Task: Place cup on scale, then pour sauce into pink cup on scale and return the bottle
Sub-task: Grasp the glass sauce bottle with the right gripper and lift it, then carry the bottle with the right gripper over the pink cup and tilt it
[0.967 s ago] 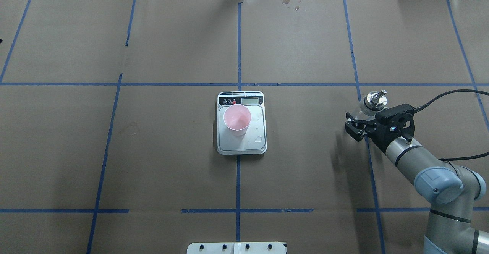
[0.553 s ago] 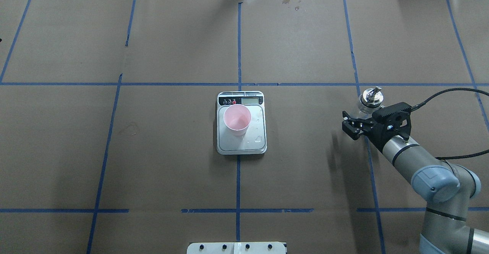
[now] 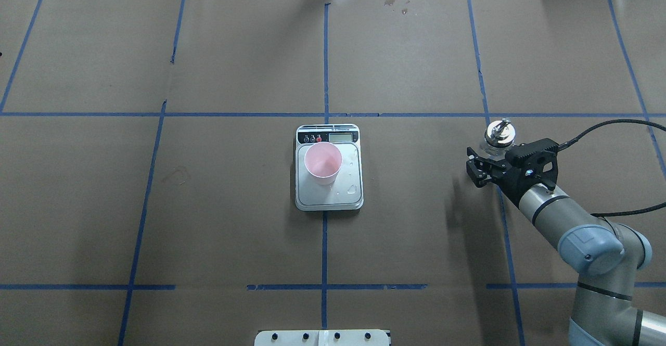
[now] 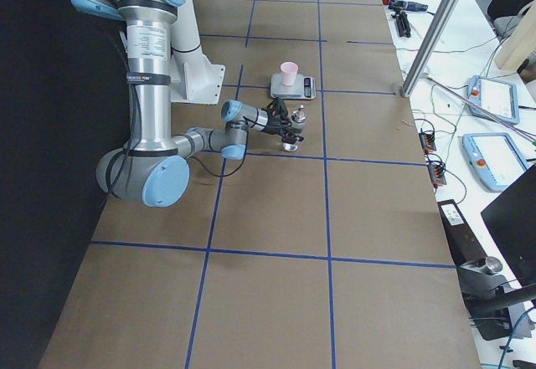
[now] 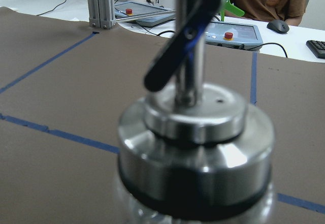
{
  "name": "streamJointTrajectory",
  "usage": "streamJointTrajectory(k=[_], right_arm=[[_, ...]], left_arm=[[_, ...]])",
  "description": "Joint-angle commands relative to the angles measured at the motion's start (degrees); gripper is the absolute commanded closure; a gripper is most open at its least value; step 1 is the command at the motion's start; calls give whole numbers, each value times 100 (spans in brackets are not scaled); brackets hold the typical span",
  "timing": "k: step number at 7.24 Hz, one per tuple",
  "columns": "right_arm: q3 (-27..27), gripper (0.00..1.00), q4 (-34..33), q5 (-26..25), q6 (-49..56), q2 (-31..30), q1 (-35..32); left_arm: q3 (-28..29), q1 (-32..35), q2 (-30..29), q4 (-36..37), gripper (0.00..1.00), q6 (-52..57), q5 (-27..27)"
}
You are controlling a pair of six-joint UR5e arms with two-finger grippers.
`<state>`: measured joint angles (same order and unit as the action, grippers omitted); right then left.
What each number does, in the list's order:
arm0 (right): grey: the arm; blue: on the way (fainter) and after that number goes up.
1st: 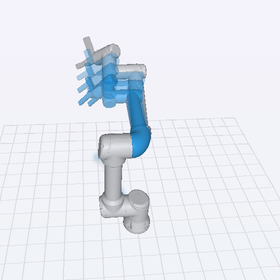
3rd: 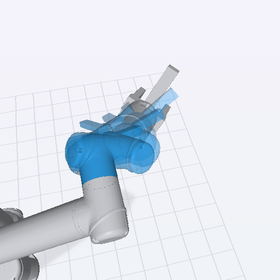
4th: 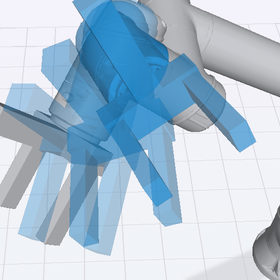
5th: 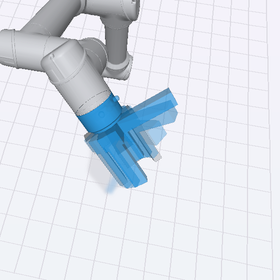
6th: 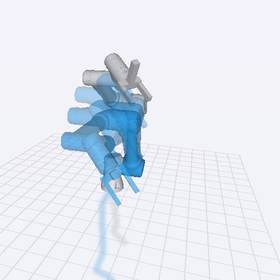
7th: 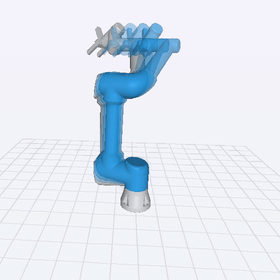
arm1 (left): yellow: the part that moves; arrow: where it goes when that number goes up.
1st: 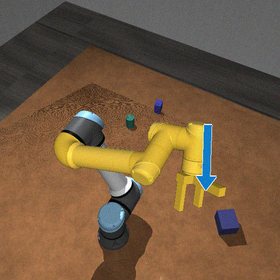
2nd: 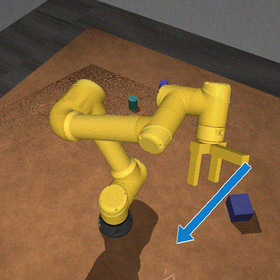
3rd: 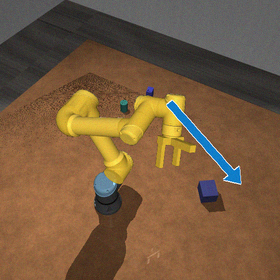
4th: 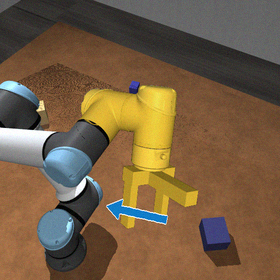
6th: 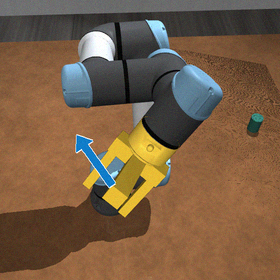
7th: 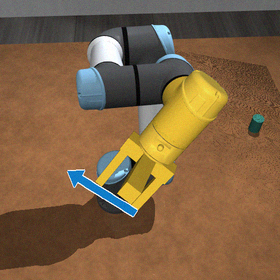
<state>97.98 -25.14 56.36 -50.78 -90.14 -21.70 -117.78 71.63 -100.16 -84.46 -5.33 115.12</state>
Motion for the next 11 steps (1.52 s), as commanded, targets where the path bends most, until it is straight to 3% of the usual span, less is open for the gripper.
streamJointTrajectory(k=[1,2,4,8,10,11], right_arm=[[439,100,-78,408,-2,41,-237],[598,100,-270,471,16,41,-299],[1457,100,-1384,437,77,84,-326],[1373,100,-1862,174,883,664,-370],[1303,100,-1933,-413,2830,735,-344],[1224,100,-1994,-520,2889,918,-335]], left_arm=[[-8,0,-4,0,0,-47,2],[-69,0,31,0,0,-30,10],[-140,9,57,0,0,-21,19],[-122,26,49,0,0,23,19],[-114,87,49,0,0,41,2],[-88,192,57,0,0,424,10]])
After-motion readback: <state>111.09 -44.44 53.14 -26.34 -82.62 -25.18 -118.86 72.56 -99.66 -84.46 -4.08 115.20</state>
